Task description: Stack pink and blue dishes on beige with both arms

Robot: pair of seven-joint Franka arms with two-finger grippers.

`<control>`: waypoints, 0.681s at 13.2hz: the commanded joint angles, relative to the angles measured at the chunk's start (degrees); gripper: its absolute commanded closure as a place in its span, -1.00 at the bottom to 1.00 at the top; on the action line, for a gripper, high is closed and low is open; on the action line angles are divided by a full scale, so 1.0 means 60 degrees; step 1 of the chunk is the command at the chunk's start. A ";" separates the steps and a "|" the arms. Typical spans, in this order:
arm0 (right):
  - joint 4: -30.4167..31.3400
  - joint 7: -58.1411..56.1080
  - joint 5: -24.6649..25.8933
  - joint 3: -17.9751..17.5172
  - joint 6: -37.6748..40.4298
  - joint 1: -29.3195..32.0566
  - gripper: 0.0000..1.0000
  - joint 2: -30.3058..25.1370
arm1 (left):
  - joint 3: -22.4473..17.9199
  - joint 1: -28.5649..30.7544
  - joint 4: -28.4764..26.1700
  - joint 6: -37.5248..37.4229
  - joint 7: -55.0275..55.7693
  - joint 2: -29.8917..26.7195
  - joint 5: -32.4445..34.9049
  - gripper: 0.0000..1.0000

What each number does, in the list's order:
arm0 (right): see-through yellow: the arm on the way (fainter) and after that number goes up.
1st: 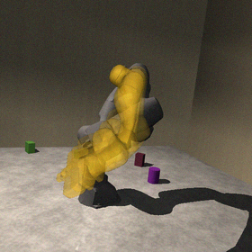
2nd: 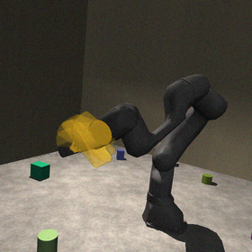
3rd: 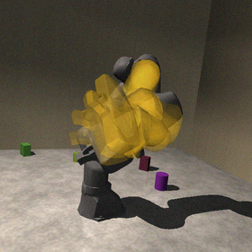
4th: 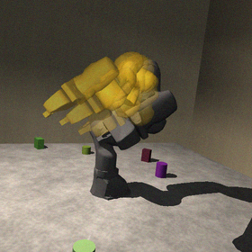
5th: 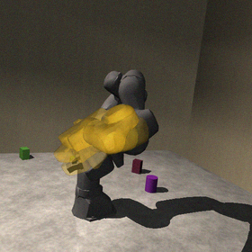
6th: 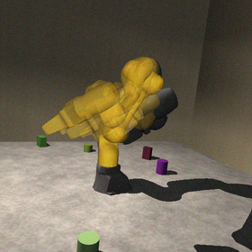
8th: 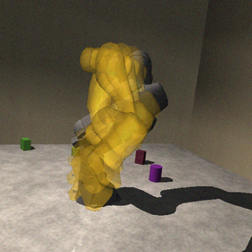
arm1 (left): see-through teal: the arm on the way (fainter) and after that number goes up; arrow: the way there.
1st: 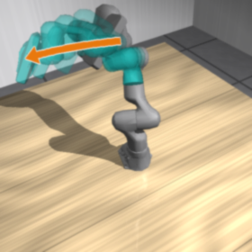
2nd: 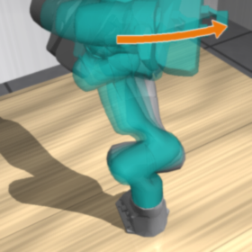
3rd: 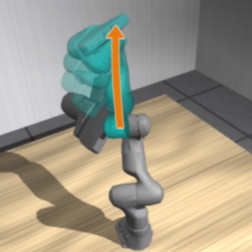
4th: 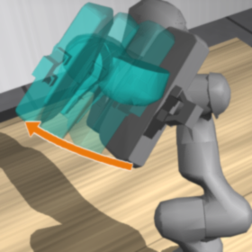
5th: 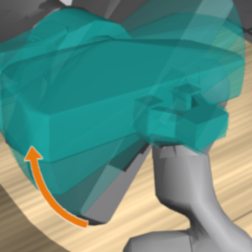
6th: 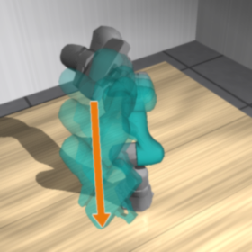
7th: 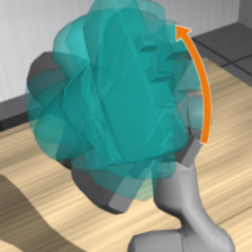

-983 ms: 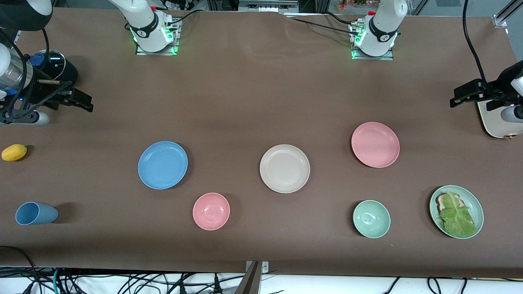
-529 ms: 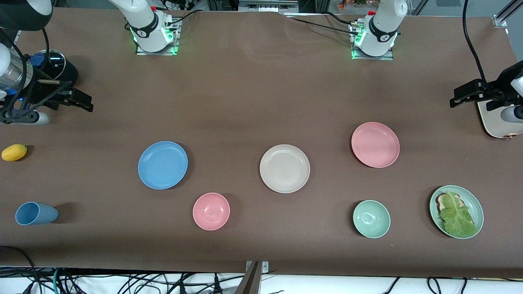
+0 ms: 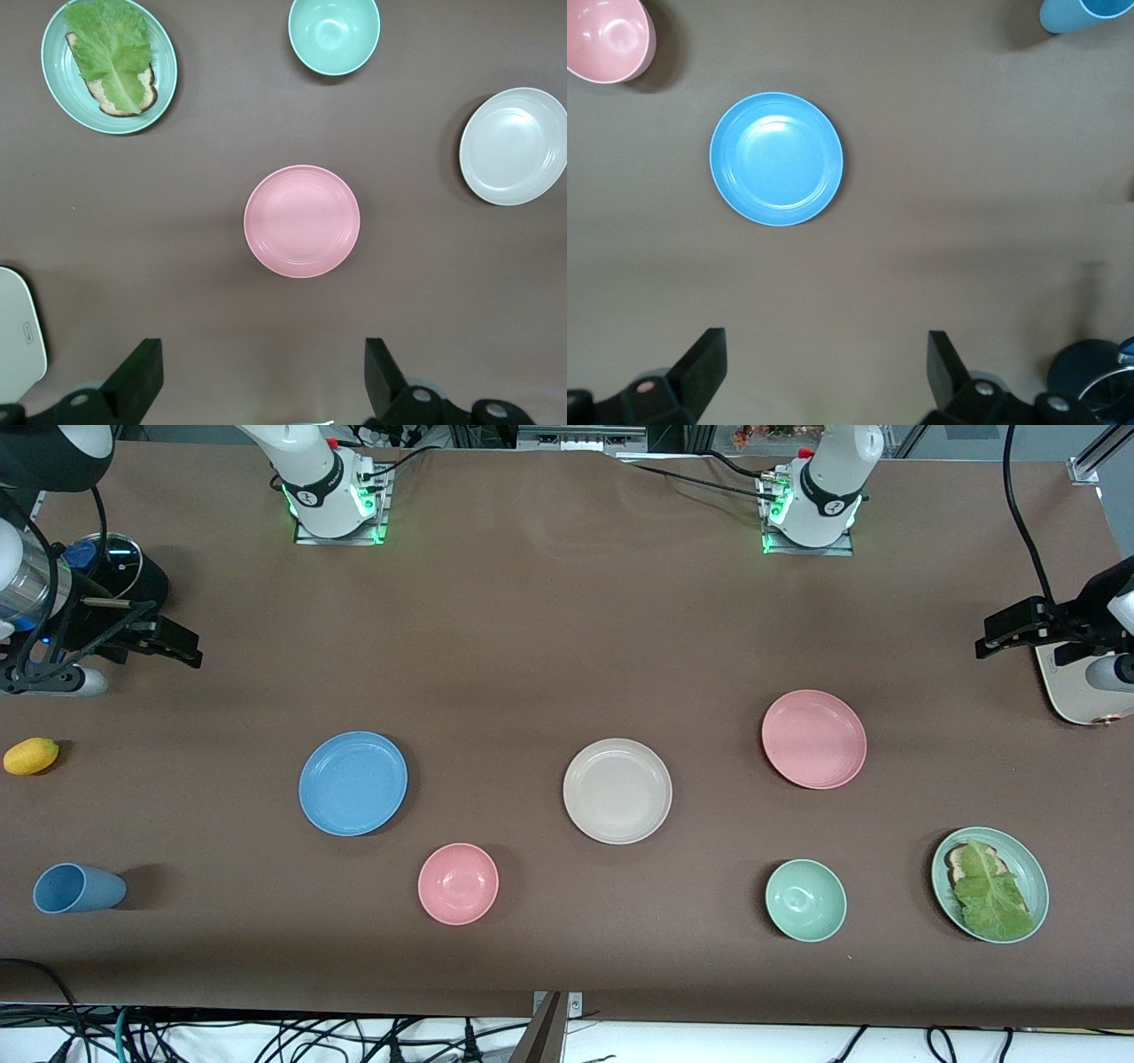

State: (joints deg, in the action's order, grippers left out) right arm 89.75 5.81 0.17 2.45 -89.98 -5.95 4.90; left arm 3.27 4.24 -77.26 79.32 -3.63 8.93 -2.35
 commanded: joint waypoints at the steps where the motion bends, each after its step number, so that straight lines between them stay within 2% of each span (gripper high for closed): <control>1: -0.0236 0.0101 -0.0102 -0.0027 0.0143 0.0011 -1.00 0.0047 | 0.0012 -0.0047 0.0382 -0.0123 0.0019 0.0298 0.0289 -1.00; 9: -0.0236 0.0101 -0.0102 -0.0027 0.0143 0.0011 -1.00 0.0033 | -0.0017 -0.0018 0.0367 0.0080 0.0019 0.1835 0.0261 -1.00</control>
State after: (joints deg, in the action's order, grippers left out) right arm 89.67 5.82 0.17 2.45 -89.98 -5.97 4.89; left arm 3.14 4.28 -77.19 79.63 -3.61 17.31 -2.22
